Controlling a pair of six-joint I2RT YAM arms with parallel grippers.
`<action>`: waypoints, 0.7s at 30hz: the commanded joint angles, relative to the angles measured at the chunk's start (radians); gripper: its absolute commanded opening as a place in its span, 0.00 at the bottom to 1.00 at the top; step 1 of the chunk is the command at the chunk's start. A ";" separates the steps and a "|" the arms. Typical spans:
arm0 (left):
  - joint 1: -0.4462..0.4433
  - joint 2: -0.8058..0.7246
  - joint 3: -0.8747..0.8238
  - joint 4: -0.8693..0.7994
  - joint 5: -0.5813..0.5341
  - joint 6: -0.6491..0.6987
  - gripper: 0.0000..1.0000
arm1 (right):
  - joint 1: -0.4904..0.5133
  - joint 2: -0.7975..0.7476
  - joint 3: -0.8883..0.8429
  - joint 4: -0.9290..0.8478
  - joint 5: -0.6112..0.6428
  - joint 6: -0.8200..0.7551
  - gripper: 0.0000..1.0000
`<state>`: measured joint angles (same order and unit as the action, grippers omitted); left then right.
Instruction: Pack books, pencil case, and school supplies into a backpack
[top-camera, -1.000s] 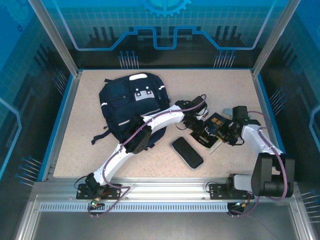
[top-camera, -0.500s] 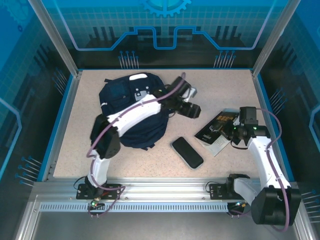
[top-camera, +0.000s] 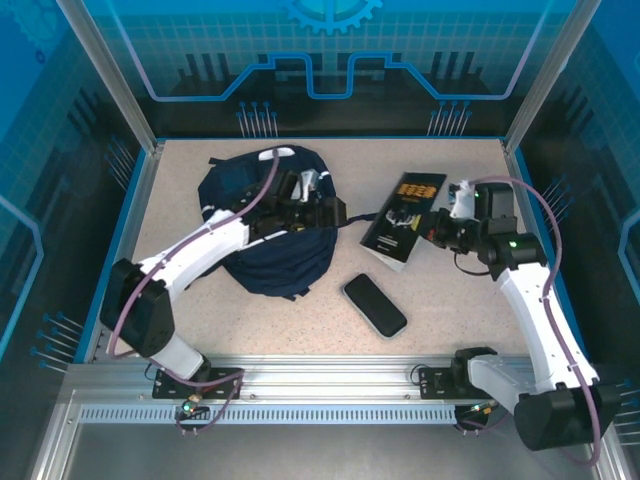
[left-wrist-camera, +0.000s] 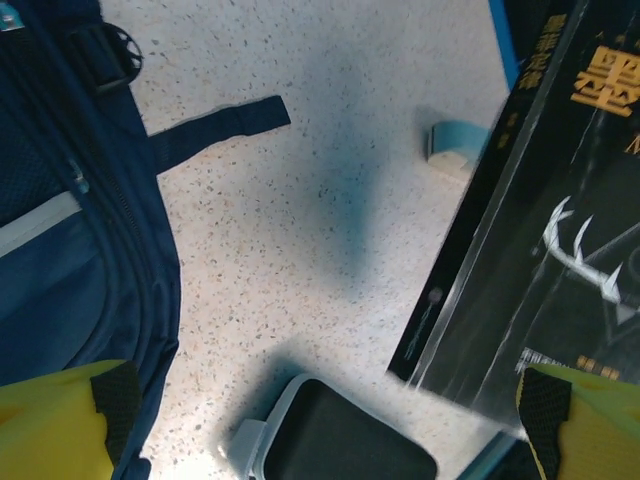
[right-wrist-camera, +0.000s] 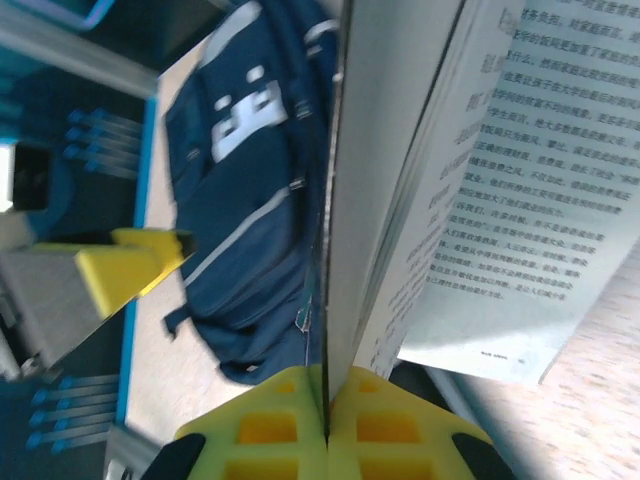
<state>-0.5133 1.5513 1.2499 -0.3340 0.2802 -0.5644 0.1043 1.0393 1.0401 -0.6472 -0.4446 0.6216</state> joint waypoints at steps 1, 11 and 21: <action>0.047 -0.092 -0.078 0.179 0.142 -0.134 0.99 | 0.095 0.074 0.094 0.116 -0.129 -0.049 0.00; 0.162 -0.154 -0.327 0.506 0.366 -0.362 0.99 | 0.247 0.311 0.237 0.220 -0.332 0.013 0.00; 0.207 -0.105 -0.360 0.647 0.495 -0.453 0.99 | 0.250 0.448 0.326 0.215 -0.480 0.029 0.00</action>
<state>-0.3210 1.4292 0.9054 0.2104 0.6865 -0.9619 0.3485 1.4750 1.3140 -0.4843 -0.8223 0.6468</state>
